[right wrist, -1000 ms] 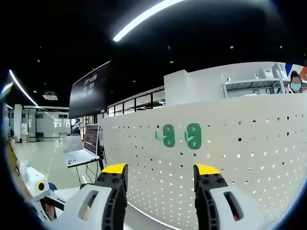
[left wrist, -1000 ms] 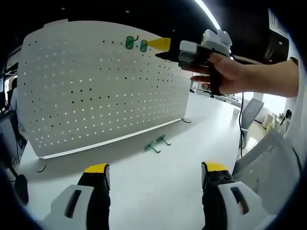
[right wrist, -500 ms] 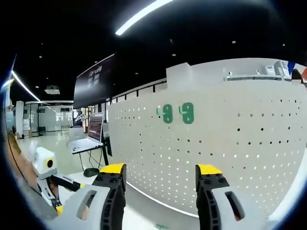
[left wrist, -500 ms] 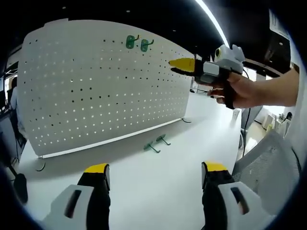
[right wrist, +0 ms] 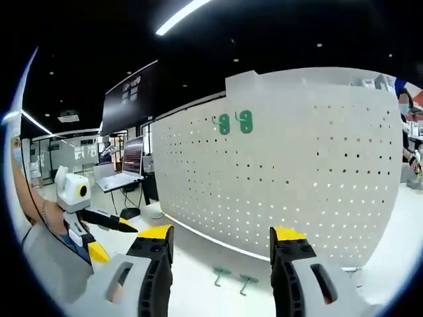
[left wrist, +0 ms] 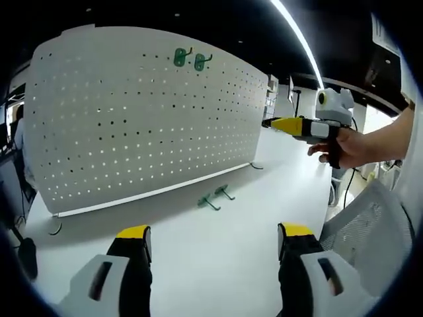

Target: Insert the hook assembly into the mounting plate slot until the hook locks in place.

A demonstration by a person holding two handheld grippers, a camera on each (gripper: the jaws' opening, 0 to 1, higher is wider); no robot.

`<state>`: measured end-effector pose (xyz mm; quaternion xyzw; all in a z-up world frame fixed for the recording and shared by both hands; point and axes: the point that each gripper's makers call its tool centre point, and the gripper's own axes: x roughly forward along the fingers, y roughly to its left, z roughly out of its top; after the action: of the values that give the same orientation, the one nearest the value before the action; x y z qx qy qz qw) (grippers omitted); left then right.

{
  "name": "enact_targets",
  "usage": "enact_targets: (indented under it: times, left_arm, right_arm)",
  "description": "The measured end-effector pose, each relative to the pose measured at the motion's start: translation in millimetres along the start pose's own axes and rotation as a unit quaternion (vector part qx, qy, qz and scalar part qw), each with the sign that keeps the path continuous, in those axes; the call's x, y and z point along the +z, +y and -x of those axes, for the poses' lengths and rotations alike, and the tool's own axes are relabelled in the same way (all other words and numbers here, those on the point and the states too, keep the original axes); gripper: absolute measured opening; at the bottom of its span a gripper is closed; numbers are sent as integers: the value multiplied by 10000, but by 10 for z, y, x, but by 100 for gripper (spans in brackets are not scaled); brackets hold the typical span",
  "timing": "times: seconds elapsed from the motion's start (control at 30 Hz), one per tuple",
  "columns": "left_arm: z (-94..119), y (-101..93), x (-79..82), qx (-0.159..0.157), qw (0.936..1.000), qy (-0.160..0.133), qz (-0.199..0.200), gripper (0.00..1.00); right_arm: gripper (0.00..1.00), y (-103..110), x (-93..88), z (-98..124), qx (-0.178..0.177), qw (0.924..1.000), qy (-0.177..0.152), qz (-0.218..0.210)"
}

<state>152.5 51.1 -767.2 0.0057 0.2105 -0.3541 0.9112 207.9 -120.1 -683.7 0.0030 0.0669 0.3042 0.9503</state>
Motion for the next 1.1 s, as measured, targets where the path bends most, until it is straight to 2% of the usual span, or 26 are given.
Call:
enact_targets:
  times: [0.43, 1.1]
  left_arm:
    - [23, 23, 9, 39, 10000, -27, 41, 80]
    - [28, 41, 19, 53, 9999, -51, 99, 80]
  right_arm:
    - [57, -14, -250, 243, -107, 9997, 222, -90]
    - [57, -32, -562, 477, -243, 9976, 573, -314]
